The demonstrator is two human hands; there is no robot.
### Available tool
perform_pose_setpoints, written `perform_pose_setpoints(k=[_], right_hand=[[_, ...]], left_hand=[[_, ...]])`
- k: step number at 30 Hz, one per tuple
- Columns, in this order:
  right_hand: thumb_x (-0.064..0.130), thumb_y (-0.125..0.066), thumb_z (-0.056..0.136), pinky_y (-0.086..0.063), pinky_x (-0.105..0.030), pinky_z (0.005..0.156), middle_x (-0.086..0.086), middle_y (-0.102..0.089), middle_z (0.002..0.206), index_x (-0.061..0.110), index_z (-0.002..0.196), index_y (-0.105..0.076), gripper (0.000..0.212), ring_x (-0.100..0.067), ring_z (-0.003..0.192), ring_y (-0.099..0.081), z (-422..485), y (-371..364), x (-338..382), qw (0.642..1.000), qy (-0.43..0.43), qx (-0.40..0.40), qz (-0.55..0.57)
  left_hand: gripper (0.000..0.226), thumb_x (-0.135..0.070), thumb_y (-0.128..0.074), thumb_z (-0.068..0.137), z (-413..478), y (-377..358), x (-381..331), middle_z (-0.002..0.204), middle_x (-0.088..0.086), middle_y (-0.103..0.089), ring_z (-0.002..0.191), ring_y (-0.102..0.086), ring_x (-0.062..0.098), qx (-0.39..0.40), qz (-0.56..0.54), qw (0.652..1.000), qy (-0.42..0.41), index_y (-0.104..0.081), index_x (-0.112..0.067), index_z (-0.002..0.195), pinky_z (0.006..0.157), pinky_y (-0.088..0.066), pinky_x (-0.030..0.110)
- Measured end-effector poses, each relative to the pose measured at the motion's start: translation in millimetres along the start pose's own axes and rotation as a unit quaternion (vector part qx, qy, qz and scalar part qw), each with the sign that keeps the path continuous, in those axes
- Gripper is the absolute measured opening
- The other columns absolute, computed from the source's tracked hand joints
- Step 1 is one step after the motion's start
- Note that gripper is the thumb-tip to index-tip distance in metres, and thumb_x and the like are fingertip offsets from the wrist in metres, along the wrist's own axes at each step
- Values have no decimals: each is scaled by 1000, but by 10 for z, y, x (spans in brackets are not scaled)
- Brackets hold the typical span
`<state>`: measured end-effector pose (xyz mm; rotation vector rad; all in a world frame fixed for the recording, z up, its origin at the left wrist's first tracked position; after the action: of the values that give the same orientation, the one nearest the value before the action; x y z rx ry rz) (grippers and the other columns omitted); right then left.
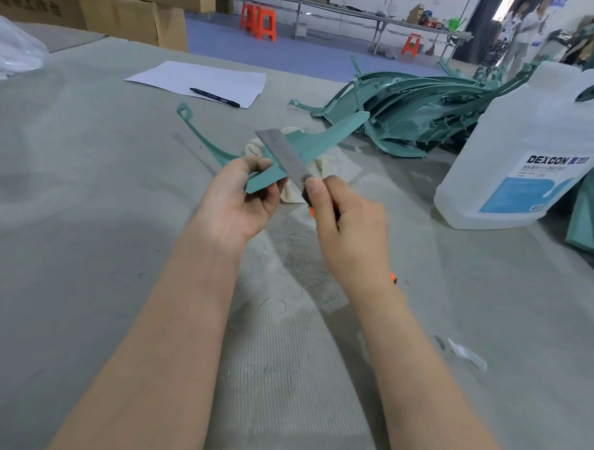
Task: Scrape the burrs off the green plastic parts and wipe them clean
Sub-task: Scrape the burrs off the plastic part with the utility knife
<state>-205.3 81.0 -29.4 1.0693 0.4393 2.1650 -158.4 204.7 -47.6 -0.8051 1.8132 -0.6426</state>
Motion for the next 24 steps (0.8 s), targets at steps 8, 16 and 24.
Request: perform_pose_setpoints(k=[8,16,24], right_hand=[[43,-36,100,-48,-53,60,-4,-57,62,19,74,-50,39,-31,61,-56,61,242,-205,988,-87,-118,46],[41,-37,102,-48,-52,61,-5,-57,61,36,67,-41,36,-29,59,-54,76,301,-235,986,-93,-137,19],[40,-39,103,-48,-54,62,-13,-56,64,20,69,-47,40,-33,62,-53,72,289,-246,987,-103,-111,50]], left_hand=[[15,-2,-50,91,17,39,-17,69,9,-60,49,-59,12,-11,35,999,-26,-54,-5,77,36,-42,12],[16,-1,-48,91,22,36,8,70,10,-60,53,-60,13,-5,26,1000,-15,-54,-3,77,36,-41,12],[14,-1,-47,92,31,45,11,75,12,-59,61,-56,13,-3,24,1000,-9,-52,-2,79,35,-40,12]])
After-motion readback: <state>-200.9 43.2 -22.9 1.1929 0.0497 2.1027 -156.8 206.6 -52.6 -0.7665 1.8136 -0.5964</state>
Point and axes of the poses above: each hand's wrist, its own z-axis towards the middle knuckle, its own y-axis out of the back of the hand, x = y × z, the point moved 5 cm from there along z, towards the middle knuckle
